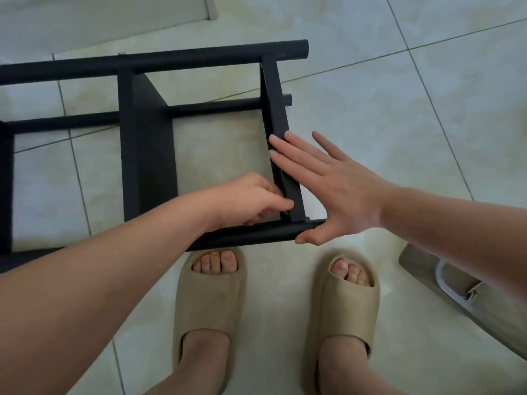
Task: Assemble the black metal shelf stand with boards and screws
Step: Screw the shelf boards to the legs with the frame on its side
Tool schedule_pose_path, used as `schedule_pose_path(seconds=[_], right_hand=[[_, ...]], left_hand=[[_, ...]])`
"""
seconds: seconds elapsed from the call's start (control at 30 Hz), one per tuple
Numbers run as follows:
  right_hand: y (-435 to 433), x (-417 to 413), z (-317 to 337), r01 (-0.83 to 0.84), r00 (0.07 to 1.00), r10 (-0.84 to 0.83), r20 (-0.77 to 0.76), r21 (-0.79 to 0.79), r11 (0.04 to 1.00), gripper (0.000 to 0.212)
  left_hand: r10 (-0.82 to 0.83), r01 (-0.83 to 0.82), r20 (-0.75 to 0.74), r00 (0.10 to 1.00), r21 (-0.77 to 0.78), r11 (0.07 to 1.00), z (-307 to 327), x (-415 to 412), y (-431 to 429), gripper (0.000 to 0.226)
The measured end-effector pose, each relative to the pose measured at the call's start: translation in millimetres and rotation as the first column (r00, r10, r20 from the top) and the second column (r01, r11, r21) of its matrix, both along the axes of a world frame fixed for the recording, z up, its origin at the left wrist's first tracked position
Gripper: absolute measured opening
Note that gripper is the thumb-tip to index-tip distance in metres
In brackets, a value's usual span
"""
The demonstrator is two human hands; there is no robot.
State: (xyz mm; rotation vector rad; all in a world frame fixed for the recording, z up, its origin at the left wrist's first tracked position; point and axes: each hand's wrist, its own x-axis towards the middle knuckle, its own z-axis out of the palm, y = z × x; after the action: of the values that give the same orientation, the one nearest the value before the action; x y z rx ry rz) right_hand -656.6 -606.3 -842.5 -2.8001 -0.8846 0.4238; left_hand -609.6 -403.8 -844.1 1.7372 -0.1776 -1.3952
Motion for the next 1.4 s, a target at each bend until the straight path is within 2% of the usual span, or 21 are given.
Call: schedule_pose_path(seconds=[0.1,0.2,0.3,0.37,0.47,0.57,0.63,0.73,0.87,1.13,1.4], right_hand=[[-2,-1,-8,0.010,1.000,-0.011,0.015,0.093,0.996,0.124],[-4,-2,-11,0.025,1.000,-0.025,-0.004,0.147,0.989,0.124],[-5,0,-11,0.038,0.999,-0.034,-0.022,0.171,0.984,0.123],[-5,0,-11,0.053,0.998,-0.047,-0.036,0.187,0.981,0.122],[-5,-1,-11,0.066,0.997,-0.056,-0.052,0.209,0.976,0.121],[-4,0,-12,0.070,0.997,-0.059,-0.052,0.227,0.971,0.121],[-4,0,-14,0.075,0.996,-0.064,-0.056,0.239,0.968,0.121],[-4,-1,-15,0.078,0.996,-0.066,-0.056,0.242,0.967,0.122],[-4,-1,-16,0.078,0.996,-0.067,-0.056,0.233,0.969,0.122],[-3,1,-12,0.055,0.998,-0.058,0.014,0.148,0.987,0.123],[-3,0,-12,0.088,0.996,-0.087,-0.012,0.175,0.981,0.122]], left_hand=[[-0.022,0.020,-0.046,0.999,-0.034,0.999,-2,5,1,0.031],[-0.024,0.018,-0.117,0.993,-0.054,0.998,-5,8,2,0.042],[0.042,-0.055,-0.250,0.967,-0.047,0.997,-12,13,9,0.034],[0.108,-0.109,-0.284,0.953,0.014,0.994,-18,14,13,0.032],[0.146,-0.128,-0.232,0.962,0.091,0.988,-23,11,11,0.030],[0.002,0.010,-0.148,0.989,0.081,0.997,-18,7,3,0.023],[-0.075,0.084,-0.104,0.992,0.085,0.993,-18,5,-3,0.038],[-0.070,0.082,-0.137,0.988,0.083,0.993,-20,4,-9,0.049],[-0.001,0.013,-0.189,0.982,0.058,0.998,-24,4,-12,0.047],[-0.060,0.073,-0.192,0.980,0.062,0.995,-27,5,-11,0.052],[-0.088,0.102,-0.250,0.964,0.040,0.994,-25,6,-12,0.051]])
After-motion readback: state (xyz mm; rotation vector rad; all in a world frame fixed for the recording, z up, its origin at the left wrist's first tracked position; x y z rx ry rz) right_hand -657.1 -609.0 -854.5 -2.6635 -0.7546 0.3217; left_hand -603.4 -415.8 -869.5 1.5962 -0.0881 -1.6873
